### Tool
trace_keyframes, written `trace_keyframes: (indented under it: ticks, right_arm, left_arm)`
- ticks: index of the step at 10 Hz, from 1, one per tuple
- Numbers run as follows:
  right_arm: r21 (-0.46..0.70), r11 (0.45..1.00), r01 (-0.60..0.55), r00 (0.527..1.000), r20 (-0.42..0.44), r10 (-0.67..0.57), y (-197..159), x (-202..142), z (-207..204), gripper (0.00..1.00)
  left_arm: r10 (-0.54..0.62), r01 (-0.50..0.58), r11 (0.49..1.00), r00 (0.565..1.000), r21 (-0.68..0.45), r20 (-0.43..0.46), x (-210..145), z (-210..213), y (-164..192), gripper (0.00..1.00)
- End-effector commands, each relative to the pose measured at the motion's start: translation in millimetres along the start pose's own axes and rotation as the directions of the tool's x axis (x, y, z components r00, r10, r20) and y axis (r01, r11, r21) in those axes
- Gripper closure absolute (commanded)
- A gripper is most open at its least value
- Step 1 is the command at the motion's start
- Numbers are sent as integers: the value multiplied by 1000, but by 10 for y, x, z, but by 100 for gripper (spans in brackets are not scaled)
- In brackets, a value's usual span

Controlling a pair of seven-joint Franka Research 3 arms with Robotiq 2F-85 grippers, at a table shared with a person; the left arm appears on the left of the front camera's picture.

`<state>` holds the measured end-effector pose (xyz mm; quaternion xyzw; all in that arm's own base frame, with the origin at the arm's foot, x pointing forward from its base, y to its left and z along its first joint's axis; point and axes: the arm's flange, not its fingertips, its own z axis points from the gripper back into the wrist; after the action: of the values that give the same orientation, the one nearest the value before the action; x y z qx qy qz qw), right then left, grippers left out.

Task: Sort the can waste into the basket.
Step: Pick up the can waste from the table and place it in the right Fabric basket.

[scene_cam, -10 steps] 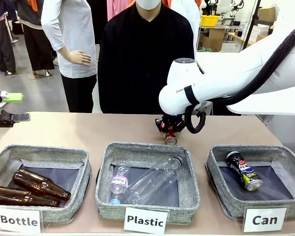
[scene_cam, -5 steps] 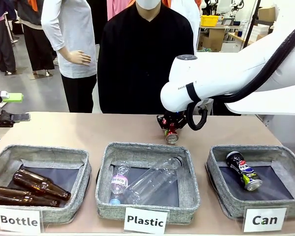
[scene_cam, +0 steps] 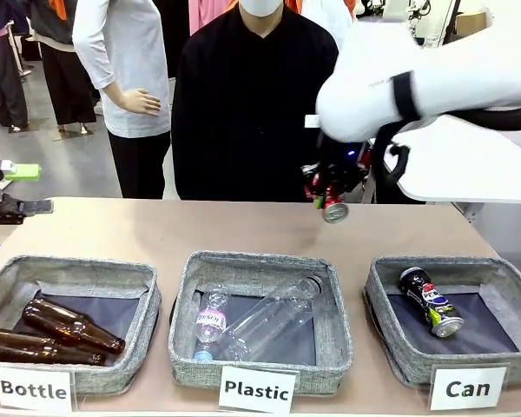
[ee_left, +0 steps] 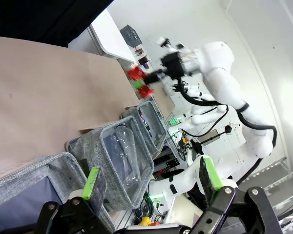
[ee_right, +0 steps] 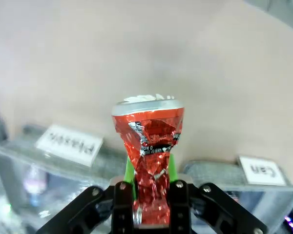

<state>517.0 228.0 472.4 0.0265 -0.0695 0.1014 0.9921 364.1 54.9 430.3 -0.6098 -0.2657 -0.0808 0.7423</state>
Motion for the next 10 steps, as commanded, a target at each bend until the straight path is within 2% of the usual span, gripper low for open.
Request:
trace_keyframes:
  ticks: [1,2,3,5,7,10]
  right_arm:
    - [31,980,-198,974,-105,200,-208,-588,201,100]
    - [49,960,-277,942,-184,281,-268,-755,236,100]
    - [76,928,-365,900,-226,373,-381,-1023,238,100]
    - [9,930,-367,914,-184,363,-613,-1573,196,100]
    - [-149,945,-290,951,-159,266,-858,-2060,130,100]
    - [-16,988,-153,977,-154,149,-1233,-2350,106,100]
  left_arm:
    - [9,-9,1000,1000,-1,8,9,0,-32,0]
    - [9,-9,1000,1000,-1,8,9,0,-32,0]
    - [9,-9,1000,1000,-1,8,9,0,-32,0]
    - [9,-9,1000,1000,-1,8,9,0,-32,0]
    - [9,-9,1000,1000,-1,8,9,0,-32,0]
    - [9,-9,1000,1000,-1,8,9,0,-32,0]
